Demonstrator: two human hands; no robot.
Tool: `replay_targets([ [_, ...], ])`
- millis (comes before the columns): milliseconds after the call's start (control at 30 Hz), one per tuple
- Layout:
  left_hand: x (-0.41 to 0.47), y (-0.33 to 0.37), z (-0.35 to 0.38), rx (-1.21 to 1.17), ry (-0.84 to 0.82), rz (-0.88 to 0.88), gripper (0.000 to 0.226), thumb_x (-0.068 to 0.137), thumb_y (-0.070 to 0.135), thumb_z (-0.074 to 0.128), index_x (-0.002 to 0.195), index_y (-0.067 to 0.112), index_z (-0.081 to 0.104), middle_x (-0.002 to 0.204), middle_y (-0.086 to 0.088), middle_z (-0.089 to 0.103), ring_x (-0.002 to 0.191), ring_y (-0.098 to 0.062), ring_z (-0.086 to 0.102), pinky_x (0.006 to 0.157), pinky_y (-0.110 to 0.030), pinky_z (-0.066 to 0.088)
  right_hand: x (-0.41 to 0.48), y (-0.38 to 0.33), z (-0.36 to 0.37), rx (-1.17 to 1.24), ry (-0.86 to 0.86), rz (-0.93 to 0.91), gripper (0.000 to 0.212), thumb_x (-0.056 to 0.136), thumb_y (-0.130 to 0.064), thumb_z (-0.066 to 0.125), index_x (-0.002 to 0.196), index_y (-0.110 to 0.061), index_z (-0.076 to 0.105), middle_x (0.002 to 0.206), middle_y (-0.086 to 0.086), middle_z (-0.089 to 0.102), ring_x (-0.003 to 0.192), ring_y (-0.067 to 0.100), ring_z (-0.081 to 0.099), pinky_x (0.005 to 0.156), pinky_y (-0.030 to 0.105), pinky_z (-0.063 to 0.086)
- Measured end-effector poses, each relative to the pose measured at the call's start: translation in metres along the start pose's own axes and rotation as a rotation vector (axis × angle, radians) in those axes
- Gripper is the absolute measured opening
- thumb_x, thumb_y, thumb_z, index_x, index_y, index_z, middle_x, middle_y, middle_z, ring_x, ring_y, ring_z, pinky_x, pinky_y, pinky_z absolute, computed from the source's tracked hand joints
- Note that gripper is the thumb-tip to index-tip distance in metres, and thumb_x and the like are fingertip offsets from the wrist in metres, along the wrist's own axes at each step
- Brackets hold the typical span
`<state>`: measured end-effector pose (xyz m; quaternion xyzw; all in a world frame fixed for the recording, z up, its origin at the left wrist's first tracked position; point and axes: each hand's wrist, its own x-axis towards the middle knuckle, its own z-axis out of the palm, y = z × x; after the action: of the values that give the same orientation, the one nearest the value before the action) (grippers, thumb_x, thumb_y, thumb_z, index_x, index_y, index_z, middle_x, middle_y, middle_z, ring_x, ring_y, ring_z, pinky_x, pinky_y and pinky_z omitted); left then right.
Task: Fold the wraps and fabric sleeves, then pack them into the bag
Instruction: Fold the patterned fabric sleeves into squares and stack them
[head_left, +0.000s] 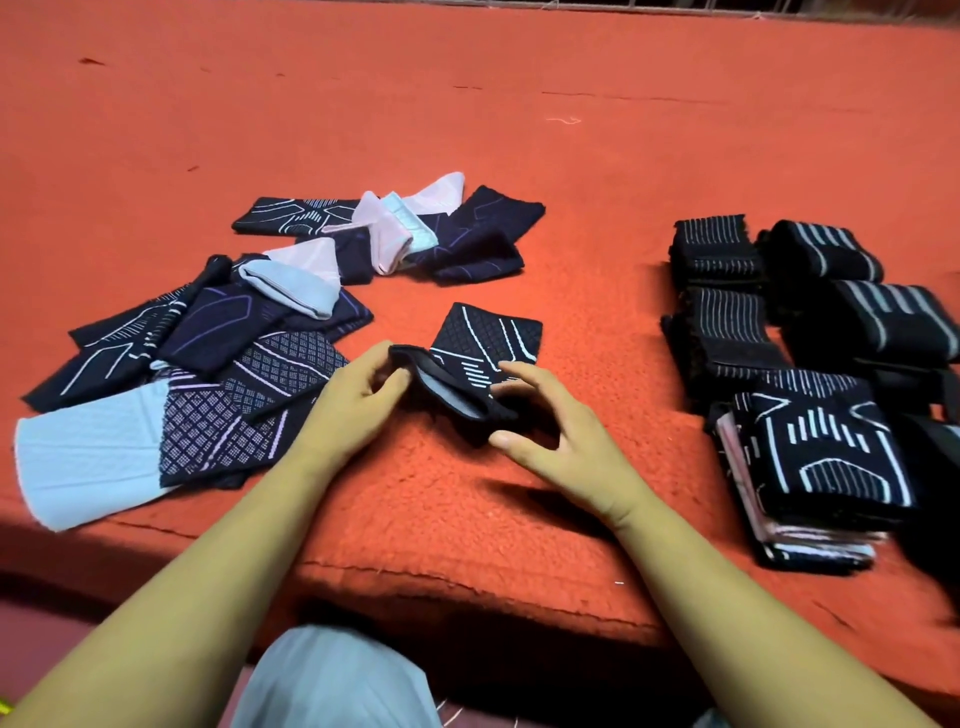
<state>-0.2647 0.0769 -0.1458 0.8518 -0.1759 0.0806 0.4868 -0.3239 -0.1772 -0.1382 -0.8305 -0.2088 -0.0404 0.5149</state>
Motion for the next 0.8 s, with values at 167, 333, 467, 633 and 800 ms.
replay_targets([
  [167, 0.001, -0.008, -0.001, 0.017, -0.047, -0.022, 0.042, 0.09, 0.052, 0.055, 0.105, 0.014, 0.066, 0.097, -0.014, 0.068, 0.089, -0.032, 0.064, 0.087, -0.051, 0.052, 0.002, 0.006, 0.004, -0.146, 0.005, -0.036, 0.048, 0.081, -0.042, 0.072, 0.125, -0.024, 0.063, 0.12, -0.012, 0.068, 0.113, 0.001, 0.061, 0.102, 0.033, 0.046],
  [333, 0.001, -0.009, -0.002, -0.053, -0.076, -0.066, 0.049, 0.089, 0.057, 0.059, 0.103, 0.01, 0.068, 0.095, -0.019, 0.068, 0.085, -0.015, 0.057, 0.084, -0.055, 0.05, 0.005, 0.011, 0.001, 0.011, 0.091, 0.025, 0.024, 0.093, -0.027, 0.057, 0.107, -0.014, 0.072, 0.102, -0.001, 0.075, 0.094, 0.004, 0.062, 0.088, 0.039, 0.051],
  [467, -0.001, -0.005, -0.002, -0.13, -0.104, -0.101, 0.049, 0.088, 0.055, 0.061, 0.104, 0.01, 0.071, 0.09, -0.002, 0.069, 0.084, -0.013, 0.057, 0.083, -0.044, 0.052, 0.006, 0.007, -0.003, 0.039, 0.126, 0.055, 0.025, 0.093, -0.022, 0.052, 0.108, -0.017, 0.072, 0.1, -0.011, 0.072, 0.092, -0.003, 0.06, 0.086, 0.022, 0.047],
  [633, -0.003, -0.003, 0.0, -0.18, -0.109, -0.159, 0.048, 0.081, 0.057, 0.062, 0.091, 0.011, 0.069, 0.069, -0.003, 0.049, 0.066, -0.015, 0.042, 0.061, -0.032, 0.036, 0.009, 0.011, -0.001, 0.205, 0.208, 0.143, 0.03, 0.094, -0.028, 0.046, 0.112, -0.02, 0.068, 0.08, 0.002, 0.068, 0.077, 0.009, 0.06, 0.079, 0.031, 0.047],
  [800, -0.001, -0.004, 0.002, -0.071, -0.079, -0.163, 0.043, 0.082, 0.054, 0.059, 0.079, 0.012, 0.065, 0.062, 0.003, 0.04, 0.059, -0.01, 0.035, 0.054, -0.028, 0.026, 0.01, 0.012, 0.002, 0.19, 0.152, 0.166, 0.045, 0.084, -0.057, 0.055, 0.115, -0.025, 0.065, 0.088, 0.013, 0.07, 0.078, 0.019, 0.062, 0.08, 0.042, 0.049],
])
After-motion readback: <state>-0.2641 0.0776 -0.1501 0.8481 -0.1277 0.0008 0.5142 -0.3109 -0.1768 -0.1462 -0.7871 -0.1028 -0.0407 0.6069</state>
